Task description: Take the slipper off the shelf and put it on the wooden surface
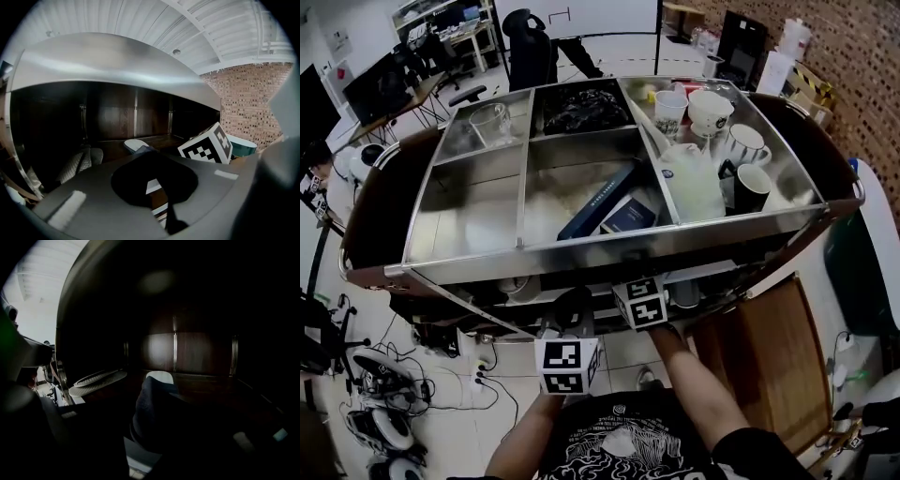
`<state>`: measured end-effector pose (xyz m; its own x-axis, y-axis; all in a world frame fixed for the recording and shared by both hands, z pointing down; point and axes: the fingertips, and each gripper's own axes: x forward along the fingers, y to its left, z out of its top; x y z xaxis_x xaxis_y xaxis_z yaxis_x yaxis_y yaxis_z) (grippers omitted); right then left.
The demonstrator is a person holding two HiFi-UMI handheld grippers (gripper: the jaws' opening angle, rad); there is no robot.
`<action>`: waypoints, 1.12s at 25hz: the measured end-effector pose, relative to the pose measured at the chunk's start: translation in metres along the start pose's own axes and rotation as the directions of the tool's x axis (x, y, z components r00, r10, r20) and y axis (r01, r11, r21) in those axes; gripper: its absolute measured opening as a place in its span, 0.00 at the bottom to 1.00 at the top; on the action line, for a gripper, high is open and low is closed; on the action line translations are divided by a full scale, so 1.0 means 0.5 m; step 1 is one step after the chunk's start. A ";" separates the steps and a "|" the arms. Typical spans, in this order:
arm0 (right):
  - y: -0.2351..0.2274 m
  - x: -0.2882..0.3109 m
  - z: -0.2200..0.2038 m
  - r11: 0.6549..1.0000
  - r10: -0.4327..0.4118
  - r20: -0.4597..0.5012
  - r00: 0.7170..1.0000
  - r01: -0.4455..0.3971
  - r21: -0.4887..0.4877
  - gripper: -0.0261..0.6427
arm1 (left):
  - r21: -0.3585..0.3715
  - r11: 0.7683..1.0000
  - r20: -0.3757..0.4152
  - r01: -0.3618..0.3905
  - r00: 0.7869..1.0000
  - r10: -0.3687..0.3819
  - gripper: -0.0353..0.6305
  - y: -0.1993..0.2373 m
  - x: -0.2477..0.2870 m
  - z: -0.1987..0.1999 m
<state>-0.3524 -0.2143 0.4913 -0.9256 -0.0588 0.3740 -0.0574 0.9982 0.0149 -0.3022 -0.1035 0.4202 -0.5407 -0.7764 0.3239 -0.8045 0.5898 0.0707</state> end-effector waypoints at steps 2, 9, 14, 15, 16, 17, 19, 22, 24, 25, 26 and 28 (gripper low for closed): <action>-0.008 0.011 0.008 1.000 -0.019 -0.015 1.000 0.019 -0.025 0.29 | 0.009 1.000 -0.003 -0.007 1.000 0.007 0.06 0.004 -0.004 -0.002; -0.012 0.051 0.028 0.996 -0.003 -0.060 0.998 -0.002 -0.093 0.29 | 0.020 0.999 -0.022 -0.037 0.999 0.038 0.06 0.030 -0.015 -0.014; -0.018 0.074 -0.011 0.987 -0.016 -0.122 0.992 -0.003 -0.159 0.27 | 0.018 0.998 -0.022 -0.058 0.998 0.058 0.06 0.047 -0.021 -0.018; -0.018 0.076 -0.013 0.986 -0.019 -0.122 0.992 -0.001 -0.165 0.25 | 0.017 0.998 -0.024 -0.059 0.998 0.059 0.06 0.048 -0.020 -0.019; -0.019 0.077 -0.013 0.985 -0.024 -0.122 0.992 0.003 -0.171 0.23 | 0.018 0.998 -0.025 -0.058 0.998 0.058 0.06 0.047 -0.019 -0.019; -0.021 0.078 -0.013 0.984 -0.030 -0.121 0.992 0.008 -0.176 0.21 | 0.019 0.998 -0.026 -0.055 0.998 0.056 0.06 0.045 -0.018 -0.019; -0.024 0.078 -0.014 0.981 -0.042 -0.119 0.992 0.019 -0.191 0.15 | 0.021 0.999 -0.029 -0.047 0.998 0.048 0.06 0.040 -0.018 -0.022; -0.024 0.073 -0.017 0.978 -0.039 -0.130 0.991 0.011 -0.209 0.06 | 0.018 0.999 -0.034 -0.045 0.998 0.045 0.06 0.042 -0.023 -0.028; -0.022 0.069 -0.015 0.978 -0.029 -0.137 0.990 0.000 -0.207 0.06 | 0.016 0.999 -0.035 -0.052 0.998 0.052 0.06 0.051 -0.027 -0.030; -0.021 0.066 -0.014 0.978 -0.029 -0.137 0.990 0.000 -0.207 0.06 | 0.015 0.998 -0.035 -0.055 0.998 0.055 0.06 0.054 -0.029 -0.031; -0.019 0.061 -0.014 0.978 -0.032 -0.134 0.990 0.004 -0.208 0.05 | 0.015 0.998 -0.036 -0.056 0.998 0.057 0.06 0.056 -0.031 -0.032; -0.016 0.052 -0.013 0.976 -0.043 -0.123 0.992 0.016 -0.215 0.05 | 0.016 0.998 -0.036 -0.054 0.998 0.055 0.06 0.057 -0.032 -0.032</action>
<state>-0.3739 -0.2237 0.5068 -0.8693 -0.1003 0.4840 0.0100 0.9754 0.2202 -0.3125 -0.0709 0.4324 -0.5745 -0.7344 0.3614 -0.7779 0.6272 0.0379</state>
